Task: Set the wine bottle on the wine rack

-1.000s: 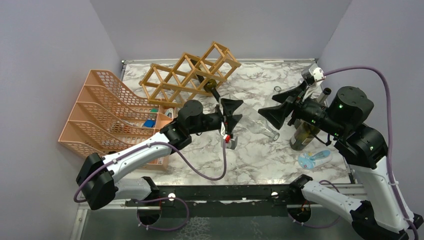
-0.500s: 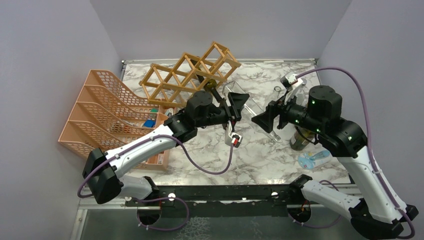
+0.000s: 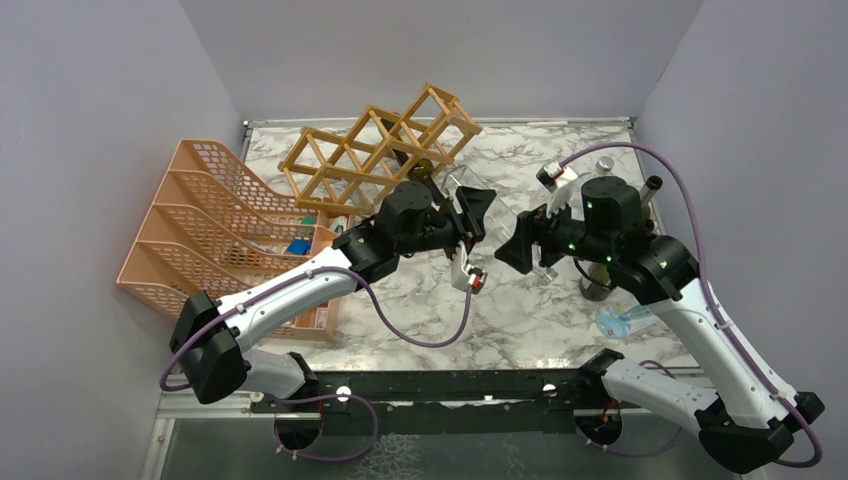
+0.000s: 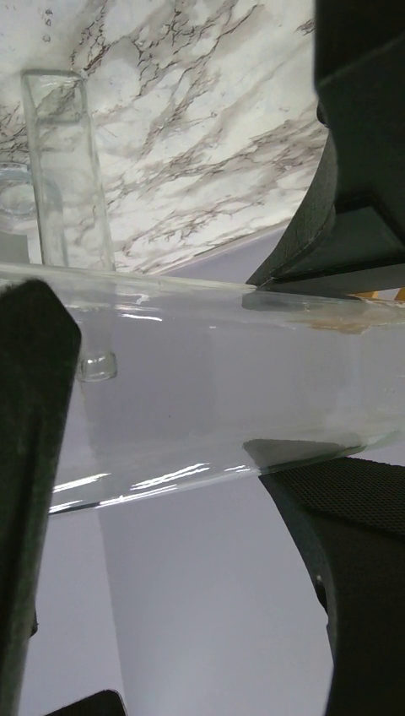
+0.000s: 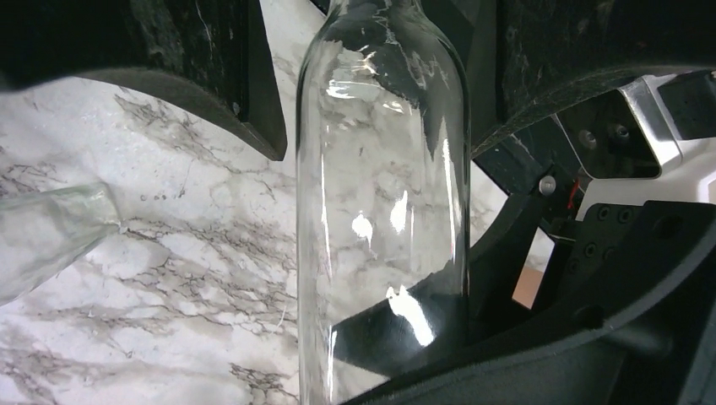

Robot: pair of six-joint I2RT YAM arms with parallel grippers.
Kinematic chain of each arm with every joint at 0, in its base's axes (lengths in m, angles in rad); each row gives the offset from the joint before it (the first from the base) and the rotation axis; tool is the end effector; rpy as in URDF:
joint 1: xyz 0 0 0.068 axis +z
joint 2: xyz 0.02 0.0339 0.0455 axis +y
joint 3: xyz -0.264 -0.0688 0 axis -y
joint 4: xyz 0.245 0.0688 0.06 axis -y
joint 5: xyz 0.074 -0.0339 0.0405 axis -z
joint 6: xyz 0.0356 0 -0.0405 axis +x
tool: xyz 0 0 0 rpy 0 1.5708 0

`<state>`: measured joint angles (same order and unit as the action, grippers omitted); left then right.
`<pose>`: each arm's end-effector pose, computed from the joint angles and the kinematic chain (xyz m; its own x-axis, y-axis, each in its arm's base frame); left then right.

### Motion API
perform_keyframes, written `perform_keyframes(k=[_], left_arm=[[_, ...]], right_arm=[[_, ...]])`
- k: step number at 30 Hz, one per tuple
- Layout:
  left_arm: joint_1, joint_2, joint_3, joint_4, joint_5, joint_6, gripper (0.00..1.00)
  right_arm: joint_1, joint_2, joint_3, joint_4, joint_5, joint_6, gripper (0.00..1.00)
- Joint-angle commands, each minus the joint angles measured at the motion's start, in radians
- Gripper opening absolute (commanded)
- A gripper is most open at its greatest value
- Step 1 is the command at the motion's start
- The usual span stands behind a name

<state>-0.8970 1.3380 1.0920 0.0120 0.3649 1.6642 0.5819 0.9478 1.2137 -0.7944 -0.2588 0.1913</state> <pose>0.1870 -0.2546 0.3440 0.9560 0.2934 0.0083 0.0558 -0.2095 0.9762 0.1455 0.1067 0.3955 -0.5497 -0.1416 -0.8233 -0.6228 0.7263 0.2909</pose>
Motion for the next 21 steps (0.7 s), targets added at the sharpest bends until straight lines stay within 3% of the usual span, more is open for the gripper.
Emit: perform_keyframes(k=[1,6,14,15,17,18,19,21], left_arm=[[-0.003,0.006,0.082,0.017,-0.039,-0.025,0.0],[-0.004,0.019,0.102,-0.01,-0.046,-0.039,0.0],[-0.004,0.009,0.076,-0.015,-0.05,-0.041,0.01],[-0.003,0.007,0.069,-0.005,-0.051,-0.049,0.12],[-0.004,-0.002,0.049,0.025,-0.059,-0.096,0.48],[-0.003,-0.01,0.044,0.027,-0.058,-0.131,0.78],[-0.003,-0.016,0.047,0.019,-0.051,-0.163,0.96],[-0.003,-0.032,0.046,0.008,-0.046,-0.202,0.99]], right_arm=[[-0.001,0.004,-0.027,0.036,-0.02,0.024,0.75],[-0.001,0.025,-0.039,0.077,-0.02,0.042,0.66],[-0.002,0.005,-0.041,0.136,0.026,0.062,0.19],[-0.003,0.005,-0.038,0.136,0.031,0.062,0.14],[-0.002,0.002,-0.031,0.135,0.057,0.063,0.07],[-0.002,-0.002,-0.027,0.135,0.073,0.065,0.05],[-0.003,-0.006,-0.022,0.136,0.09,0.067,0.03],[-0.002,-0.02,-0.012,0.146,0.123,0.073,0.01]])
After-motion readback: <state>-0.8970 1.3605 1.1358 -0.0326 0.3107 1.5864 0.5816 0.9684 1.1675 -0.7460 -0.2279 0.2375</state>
